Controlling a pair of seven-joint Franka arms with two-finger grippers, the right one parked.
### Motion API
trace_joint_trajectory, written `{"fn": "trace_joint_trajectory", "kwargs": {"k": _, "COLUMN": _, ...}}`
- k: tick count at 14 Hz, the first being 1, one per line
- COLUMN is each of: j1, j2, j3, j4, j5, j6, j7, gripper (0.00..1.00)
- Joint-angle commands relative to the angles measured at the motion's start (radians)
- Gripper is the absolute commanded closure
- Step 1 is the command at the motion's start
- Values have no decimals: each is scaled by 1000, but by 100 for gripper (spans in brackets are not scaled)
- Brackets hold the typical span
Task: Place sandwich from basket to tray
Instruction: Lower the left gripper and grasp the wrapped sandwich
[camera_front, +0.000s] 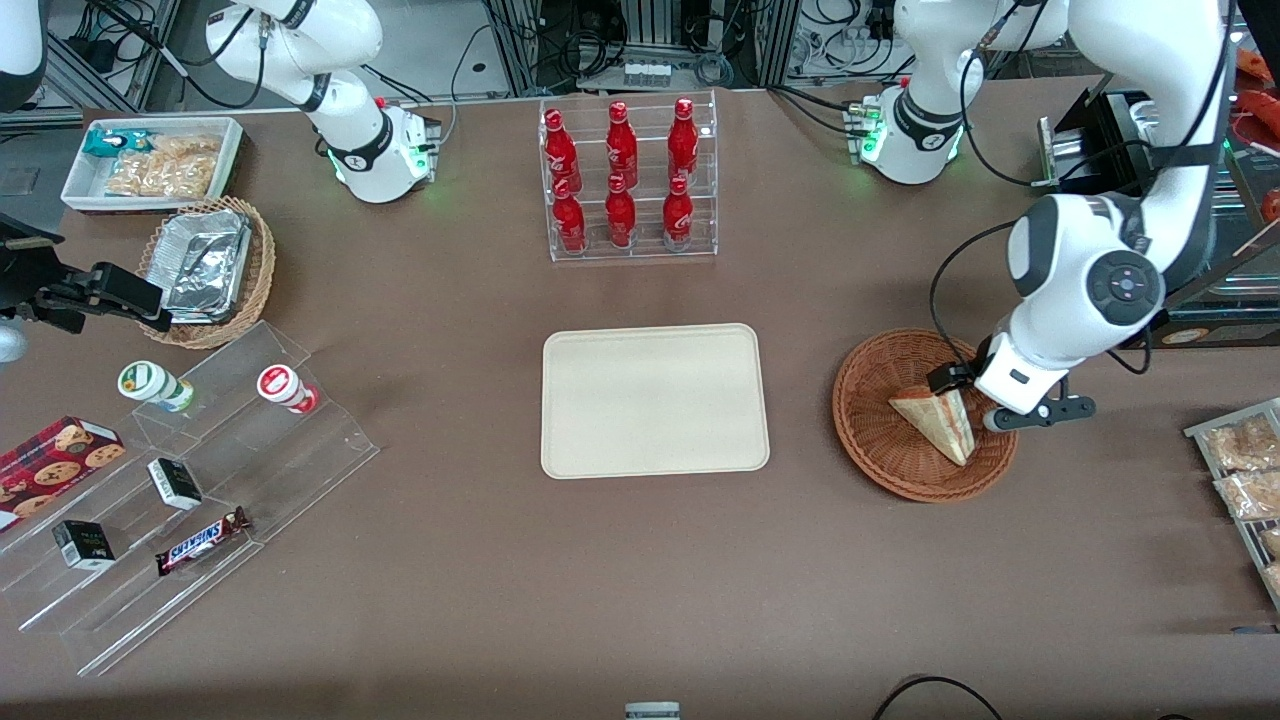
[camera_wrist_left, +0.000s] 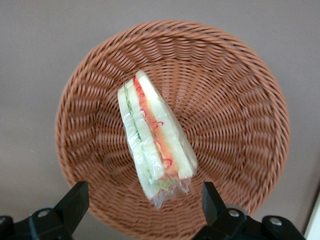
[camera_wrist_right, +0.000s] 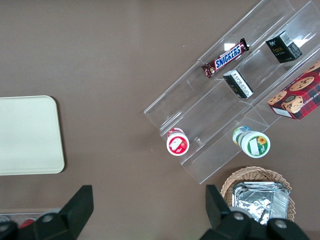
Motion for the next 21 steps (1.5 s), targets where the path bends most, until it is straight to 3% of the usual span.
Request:
{"fn": "trace_joint_trajectory", "kwargs": {"k": 1, "j1": -21, "j2": -46, "j3": 3, "j4": -46, "j5": 15, "j6": 28, "j7": -241, "gripper": 0}}
{"fn": "trace_joint_trajectory", "kwargs": {"k": 5, "j1": -35, "j2": -3, "j3": 3, "j4": -37, "j5": 13, "j6": 79, "j7": -576, "gripper": 0}}
{"fn": "trace_joint_trajectory", "kwargs": {"k": 13, "j1": -28, "j2": 95, "j3": 5, "j4": -21, "j5": -30, "j6": 162, "j7": -595, "gripper": 0}}
{"fn": "trace_joint_trajectory", "kwargs": {"k": 14, "j1": -26, "j2": 95, "j3": 5, "j4": -20, "j5": -30, "j6": 162, "j7": -595, "gripper": 4}}
{"fn": "trace_joint_trajectory", "kwargs": {"k": 15, "j1": -24, "j2": 98, "j3": 5, "j4": -20, "j5": -33, "j6": 164, "j7": -598, "gripper": 33}}
{"fn": "trace_joint_trajectory", "kwargs": {"k": 16, "j1": -24, "j2": 113, "j3": 5, "j4": -17, "j5": -39, "j6": 164, "j7": -614, "gripper": 71}}
{"fn": "trace_joint_trajectory", "kwargs": {"k": 17, "j1": -24, "j2": 117, "j3": 5, "j4": -11, "j5": -44, "j6": 163, "j7": -621, "gripper": 91}}
{"fn": "trace_joint_trajectory", "kwargs": {"k": 18, "j1": -23, "j2": 112, "j3": 6, "j4": -6, "j5": -44, "j6": 155, "j7": -610, "gripper": 96}}
{"fn": "trace_joint_trajectory", "kwargs": {"k": 21, "j1": -24, "j2": 107, "j3": 6, "j4": 34, "j5": -39, "j6": 69, "j7": -473, "gripper": 97}}
